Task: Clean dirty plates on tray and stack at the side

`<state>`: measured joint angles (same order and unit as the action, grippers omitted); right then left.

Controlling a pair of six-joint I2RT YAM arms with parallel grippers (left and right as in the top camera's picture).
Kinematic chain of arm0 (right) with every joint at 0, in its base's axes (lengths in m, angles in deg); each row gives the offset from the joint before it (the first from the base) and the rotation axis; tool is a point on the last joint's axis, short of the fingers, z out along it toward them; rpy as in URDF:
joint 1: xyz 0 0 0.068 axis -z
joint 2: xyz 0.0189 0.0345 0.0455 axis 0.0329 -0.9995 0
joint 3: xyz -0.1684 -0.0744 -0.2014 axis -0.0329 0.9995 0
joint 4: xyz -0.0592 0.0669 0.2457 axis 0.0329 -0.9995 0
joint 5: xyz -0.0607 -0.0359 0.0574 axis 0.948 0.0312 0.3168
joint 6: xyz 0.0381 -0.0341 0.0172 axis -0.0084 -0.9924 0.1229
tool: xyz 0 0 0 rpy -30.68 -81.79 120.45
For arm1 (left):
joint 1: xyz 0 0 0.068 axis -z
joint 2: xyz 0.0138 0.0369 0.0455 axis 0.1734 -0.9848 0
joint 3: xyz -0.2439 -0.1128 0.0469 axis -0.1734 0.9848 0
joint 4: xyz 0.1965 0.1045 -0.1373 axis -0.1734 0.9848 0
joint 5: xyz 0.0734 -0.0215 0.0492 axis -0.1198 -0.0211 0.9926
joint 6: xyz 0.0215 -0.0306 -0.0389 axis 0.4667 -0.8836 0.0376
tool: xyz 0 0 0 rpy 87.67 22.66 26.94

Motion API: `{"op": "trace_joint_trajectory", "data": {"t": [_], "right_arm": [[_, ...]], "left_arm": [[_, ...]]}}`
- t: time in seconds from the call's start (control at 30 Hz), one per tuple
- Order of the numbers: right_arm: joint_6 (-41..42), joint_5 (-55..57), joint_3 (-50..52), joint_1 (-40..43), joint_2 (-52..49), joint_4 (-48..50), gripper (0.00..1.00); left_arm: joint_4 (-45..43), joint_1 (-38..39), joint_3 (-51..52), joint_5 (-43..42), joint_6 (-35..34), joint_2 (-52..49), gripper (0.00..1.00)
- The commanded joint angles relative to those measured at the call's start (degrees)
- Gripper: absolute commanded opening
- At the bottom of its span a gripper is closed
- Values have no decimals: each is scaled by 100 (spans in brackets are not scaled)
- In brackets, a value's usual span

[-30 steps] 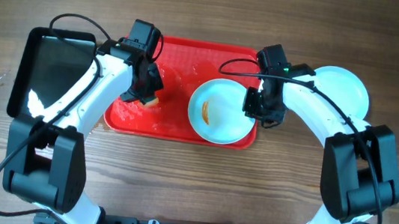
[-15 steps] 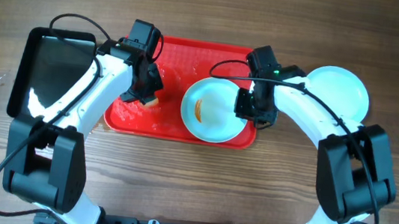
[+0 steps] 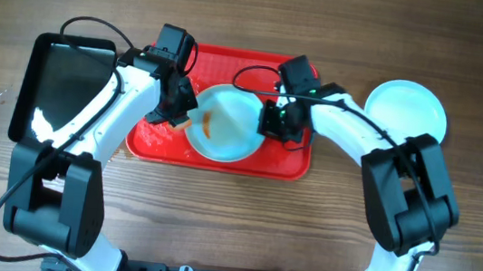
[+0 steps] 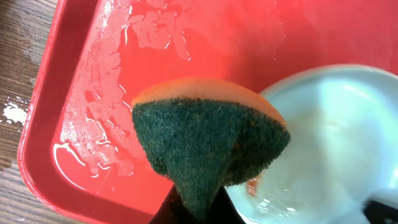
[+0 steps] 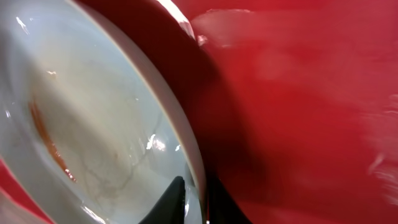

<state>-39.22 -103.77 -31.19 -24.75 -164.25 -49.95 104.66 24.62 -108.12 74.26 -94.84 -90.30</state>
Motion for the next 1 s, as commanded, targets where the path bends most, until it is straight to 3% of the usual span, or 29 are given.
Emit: {"op": "trace_joint_trajectory", "data": {"t": [0.0, 0.1, 0.3, 0.53, 0.67, 0.97], "right_arm": [[678, 72, 2, -214, -426, 289, 11], [1130, 466, 2, -356, -564, 378, 4], [1504, 485, 2, -450, -691, 638, 4], [1117, 684, 0, -573, -699, 1080, 4], [1154, 658, 0, -573, -699, 1082, 4], [1220, 719, -28, -573, -570, 1021, 4]], "left_arm": [[-15, 11, 37, 79, 90, 46, 4], [-13, 17, 37, 79, 90, 46, 4], [-282, 127, 203, 57, 87, 44, 4], [-1661, 437, 1056, -282, 131, 44, 4], [-2173, 444, 1108, -284, 573, 46, 4], [-2459, 437, 1108, -264, 1005, 44, 4]]}}
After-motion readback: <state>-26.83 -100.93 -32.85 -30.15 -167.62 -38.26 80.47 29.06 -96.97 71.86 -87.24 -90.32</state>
